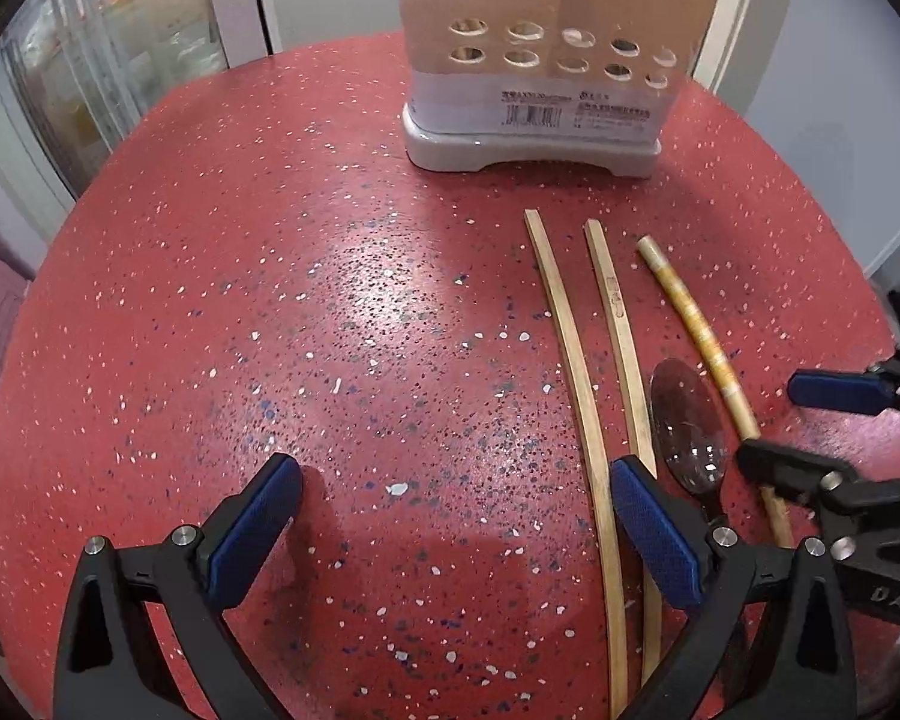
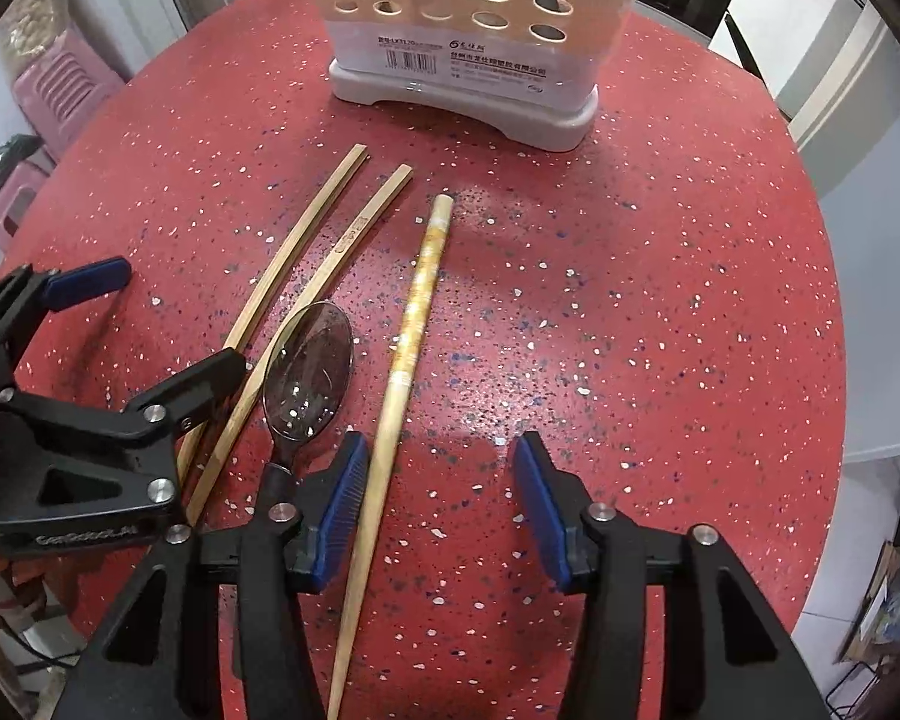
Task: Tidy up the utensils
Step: 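Grasp the yellow-patterned chopstick with the right tool while the left tool grasps a wooden chopstick, then lift both chopsticks and carry them above the beige holder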
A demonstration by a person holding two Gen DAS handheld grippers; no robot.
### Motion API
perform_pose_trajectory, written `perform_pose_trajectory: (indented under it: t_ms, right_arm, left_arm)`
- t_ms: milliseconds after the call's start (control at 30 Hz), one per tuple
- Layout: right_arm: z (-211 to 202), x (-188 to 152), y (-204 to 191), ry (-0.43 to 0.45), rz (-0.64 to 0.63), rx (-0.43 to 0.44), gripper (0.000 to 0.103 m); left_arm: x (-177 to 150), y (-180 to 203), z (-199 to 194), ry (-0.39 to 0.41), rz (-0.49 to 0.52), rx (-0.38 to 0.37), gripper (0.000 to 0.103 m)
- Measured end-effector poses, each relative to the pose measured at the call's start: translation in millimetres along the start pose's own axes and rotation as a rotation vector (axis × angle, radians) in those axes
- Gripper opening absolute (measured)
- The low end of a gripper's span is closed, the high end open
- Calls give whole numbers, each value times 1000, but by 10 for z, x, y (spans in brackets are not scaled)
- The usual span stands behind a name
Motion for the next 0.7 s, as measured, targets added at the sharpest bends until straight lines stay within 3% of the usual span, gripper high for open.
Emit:
perform_pose_trajectory:
  t_ms: [200,433,633,667,700]
  right_arm:
    - [-18,-25,98,15,-26,34,9]
    - [-114,-132,266,56,-3,108,8]
    - [-163,-168,431,97,52,173,8]
    - [-188,-182,462,105,58,183,8]
    - [-211,-210,510,112,63,190,8]
  left_arm:
    - [121,81,53,-35,27,-4,103]
    - [278,264,84,-83,68,-40,103]
    - [409,540,52,-112,149,-84,68]
    - [421,570,44,-112,159,-97,48]
    - [418,579,36,-109,167,-100,39]
Point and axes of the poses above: each gripper's, at about its wrist camera, not at the fingertips, and z roughly the way its jaws point, y to its right, x to its top, the point moved 2 cm from there along z, roughly the way its jaws point, and after that the axes turned 7 degrees about y, right-handed, at the moved point
